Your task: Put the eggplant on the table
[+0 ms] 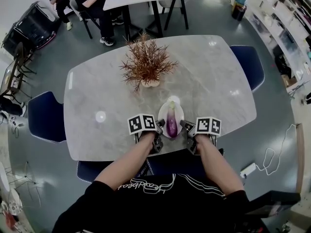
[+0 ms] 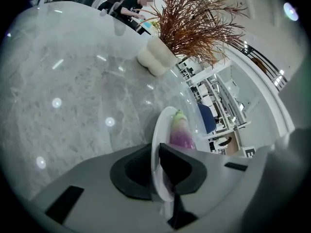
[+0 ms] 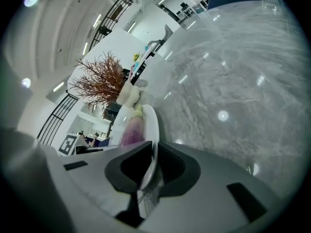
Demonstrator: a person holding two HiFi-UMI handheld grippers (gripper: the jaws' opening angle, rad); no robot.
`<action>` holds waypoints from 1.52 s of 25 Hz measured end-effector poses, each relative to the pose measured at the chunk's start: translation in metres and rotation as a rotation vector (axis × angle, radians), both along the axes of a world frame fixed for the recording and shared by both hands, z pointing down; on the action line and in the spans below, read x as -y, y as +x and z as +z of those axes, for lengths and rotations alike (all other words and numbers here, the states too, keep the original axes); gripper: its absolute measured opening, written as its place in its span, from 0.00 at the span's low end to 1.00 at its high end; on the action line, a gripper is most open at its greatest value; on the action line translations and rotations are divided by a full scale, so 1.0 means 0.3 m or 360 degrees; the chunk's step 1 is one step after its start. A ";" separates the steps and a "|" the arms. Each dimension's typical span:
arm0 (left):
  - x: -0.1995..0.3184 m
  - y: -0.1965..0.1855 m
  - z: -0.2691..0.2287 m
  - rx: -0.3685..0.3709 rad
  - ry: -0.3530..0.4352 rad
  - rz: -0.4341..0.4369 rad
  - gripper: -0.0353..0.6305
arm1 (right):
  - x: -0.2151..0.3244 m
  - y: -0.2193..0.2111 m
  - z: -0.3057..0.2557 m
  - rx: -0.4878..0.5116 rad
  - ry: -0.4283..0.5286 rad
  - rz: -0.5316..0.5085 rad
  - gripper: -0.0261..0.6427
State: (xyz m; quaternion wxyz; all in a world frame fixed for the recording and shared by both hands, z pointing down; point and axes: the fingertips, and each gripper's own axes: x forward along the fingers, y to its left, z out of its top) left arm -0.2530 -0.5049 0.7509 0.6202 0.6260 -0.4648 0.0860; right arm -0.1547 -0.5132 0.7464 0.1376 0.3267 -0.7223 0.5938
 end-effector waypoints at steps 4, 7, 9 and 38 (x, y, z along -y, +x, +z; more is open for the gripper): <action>0.001 -0.001 -0.005 0.0091 0.0004 0.0031 0.10 | 0.000 -0.004 0.003 -0.0079 0.0011 -0.0046 0.07; 0.004 -0.001 -0.009 0.0148 0.0022 0.0055 0.11 | -0.001 -0.004 0.004 -0.0131 0.0030 -0.0063 0.08; 0.002 0.000 -0.014 0.0170 0.0033 0.0065 0.12 | -0.003 -0.004 0.003 -0.0150 0.0039 -0.0066 0.08; -0.520 -0.061 -0.670 0.0010 0.1078 0.0482 0.07 | -0.562 -0.158 -0.658 0.0263 0.0966 -0.0398 0.14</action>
